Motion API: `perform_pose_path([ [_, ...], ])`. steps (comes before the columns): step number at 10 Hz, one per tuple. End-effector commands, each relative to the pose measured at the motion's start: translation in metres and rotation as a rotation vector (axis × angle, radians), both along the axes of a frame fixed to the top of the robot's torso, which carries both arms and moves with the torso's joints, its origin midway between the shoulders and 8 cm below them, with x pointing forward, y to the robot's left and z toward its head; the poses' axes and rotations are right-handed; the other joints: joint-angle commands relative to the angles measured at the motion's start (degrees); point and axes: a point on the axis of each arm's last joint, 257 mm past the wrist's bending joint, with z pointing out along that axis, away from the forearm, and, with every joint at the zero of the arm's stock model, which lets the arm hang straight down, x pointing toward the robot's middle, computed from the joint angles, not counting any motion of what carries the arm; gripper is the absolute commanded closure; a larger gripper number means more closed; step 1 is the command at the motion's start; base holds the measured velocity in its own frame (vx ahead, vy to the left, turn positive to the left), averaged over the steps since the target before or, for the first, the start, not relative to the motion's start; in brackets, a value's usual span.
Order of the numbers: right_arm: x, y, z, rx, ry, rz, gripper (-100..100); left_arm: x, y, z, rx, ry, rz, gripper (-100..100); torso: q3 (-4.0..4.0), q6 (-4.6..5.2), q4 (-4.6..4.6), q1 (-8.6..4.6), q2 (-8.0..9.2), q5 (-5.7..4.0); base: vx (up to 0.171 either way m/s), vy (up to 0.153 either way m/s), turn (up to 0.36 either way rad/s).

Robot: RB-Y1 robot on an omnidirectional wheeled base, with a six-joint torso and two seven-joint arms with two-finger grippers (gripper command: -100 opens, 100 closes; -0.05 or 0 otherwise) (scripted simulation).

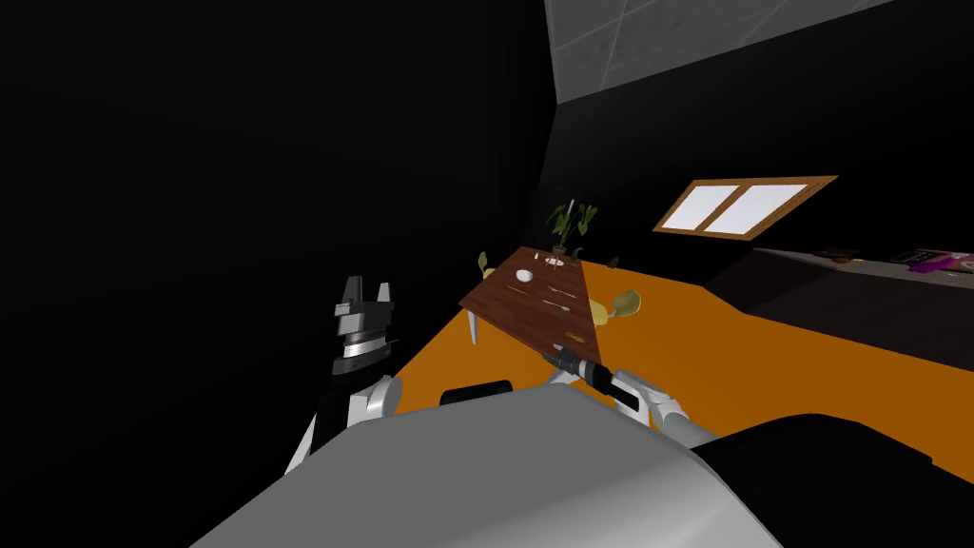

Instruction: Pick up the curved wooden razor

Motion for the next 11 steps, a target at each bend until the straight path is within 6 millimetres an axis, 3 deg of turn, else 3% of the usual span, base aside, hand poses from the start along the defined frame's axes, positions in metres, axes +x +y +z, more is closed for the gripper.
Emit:
perform_pose_path([
  [1,-0.008,-0.017,-0.01,-0.048,0.034,-0.008,-100,0.0,0.0,0.0,0.0,0.0,0.0,0,0.0,0.0,0.0,0.0,0.0,0.0,0.052,0.033,0.074],
  [6,-0.064,-0.125,-0.043,-0.318,0.209,0.001,-100,0.0,0.0,0.0,0.0,0.0,0.0,0,-0.03,-0.01,-0.01,-0.03,-0.05,-0.01,0.072,0.037,0.156],
  [8,-0.072,-0.136,-0.046,-0.331,0.228,-0.016,-100,0.0,0.0,0.0,0.0,0.0,0.0,0,-0.02,0.04,-0.01,-0.08,-0.02,-0.02,0.043,0.012,0.022],
  [9,-0.083,-0.157,-0.047,-0.386,0.262,-0.011,-100,0.0,0.0,0.0,0.0,0.0,0.0,0,0.04,0.05,0.01,-0.09,0.09,-0.03,0.034,0.027,0.12],
  [11,-0.096,-0.181,-0.048,-0.44,0.3,-0.014,-100,0.0,0.0,0.0,0.0,0.0,0.0,0,0.04,0.05,0.01,-0.08,0.08,-0.02,0.044,0.009,0.091],
])
